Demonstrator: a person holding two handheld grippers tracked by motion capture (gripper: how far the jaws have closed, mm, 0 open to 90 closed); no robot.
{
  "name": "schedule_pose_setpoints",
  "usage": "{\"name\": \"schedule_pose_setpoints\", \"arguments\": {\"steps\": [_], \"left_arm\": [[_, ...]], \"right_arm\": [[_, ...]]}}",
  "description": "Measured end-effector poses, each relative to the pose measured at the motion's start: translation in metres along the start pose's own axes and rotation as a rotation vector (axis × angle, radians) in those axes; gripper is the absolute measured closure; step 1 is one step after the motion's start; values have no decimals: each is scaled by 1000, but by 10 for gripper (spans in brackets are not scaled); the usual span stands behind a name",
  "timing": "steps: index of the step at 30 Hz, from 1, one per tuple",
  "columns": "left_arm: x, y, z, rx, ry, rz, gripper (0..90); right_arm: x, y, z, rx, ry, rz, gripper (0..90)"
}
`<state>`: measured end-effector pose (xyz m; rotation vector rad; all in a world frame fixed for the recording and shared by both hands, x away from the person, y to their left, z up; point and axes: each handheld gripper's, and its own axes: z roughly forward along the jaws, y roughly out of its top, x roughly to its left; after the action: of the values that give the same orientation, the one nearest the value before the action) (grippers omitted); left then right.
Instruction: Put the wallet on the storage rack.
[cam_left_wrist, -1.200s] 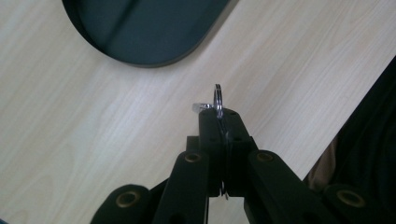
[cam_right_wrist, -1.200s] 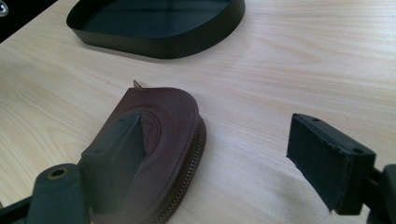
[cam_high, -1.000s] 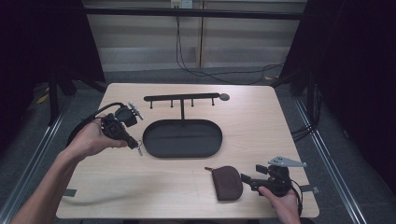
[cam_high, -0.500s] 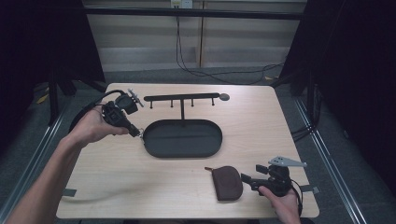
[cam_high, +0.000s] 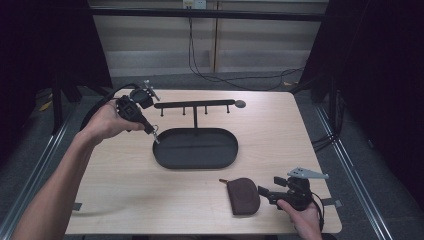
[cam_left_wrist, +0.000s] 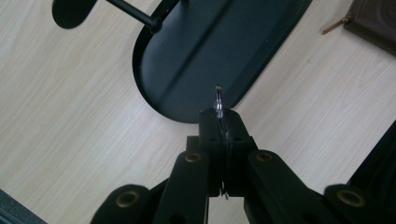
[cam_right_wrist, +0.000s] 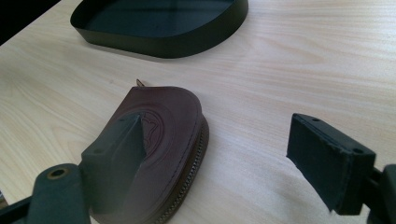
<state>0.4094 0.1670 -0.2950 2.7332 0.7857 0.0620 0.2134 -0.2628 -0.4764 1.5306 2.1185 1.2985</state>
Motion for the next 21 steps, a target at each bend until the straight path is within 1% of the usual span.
{"name": "schedule_pose_setpoints", "arguments": {"steps": [1,2,3,4,5,6,7,9,12,13,15,18,19,21], "left_arm": [[2,2,-1,6,3,-14,892],[4,3,-1,11,-4,-1,892],[5,4,-2,-2,-9,-7,892],[7,5,-3,2,-11,-12,892],[7,7,-3,11,-13,-8,892],[8,8,-2,14,-8,-7,892],[8,10,-2,19,-9,-14,892],[9,12,-1,15,-19,-8,892],[11,18,1,32,-21,0,892],[12,20,1,33,-19,-6,892],[16,25,1,42,-21,-4,892],[17,28,2,47,-20,-9,892],[18,30,2,56,-21,-1,892],[20,33,4,49,-27,-12,892]], "right_arm": [[0,0,0,-1,2,-4,186],[-1,0,0,0,1,-5,186],[-1,0,0,0,1,-4,186],[-1,0,0,-1,1,-3,186],[-1,0,0,-1,2,-2,186],[-1,0,0,2,3,1,186],[-1,0,0,2,4,6,186],[-1,0,0,1,5,6,186],[-1,0,0,1,7,5,186],[-1,0,-1,3,6,8,186],[-1,0,-1,2,6,7,186],[-1,-1,-1,2,9,8,185],[-1,0,-1,2,9,8,185],[-1,0,-1,3,11,8,185]]}}
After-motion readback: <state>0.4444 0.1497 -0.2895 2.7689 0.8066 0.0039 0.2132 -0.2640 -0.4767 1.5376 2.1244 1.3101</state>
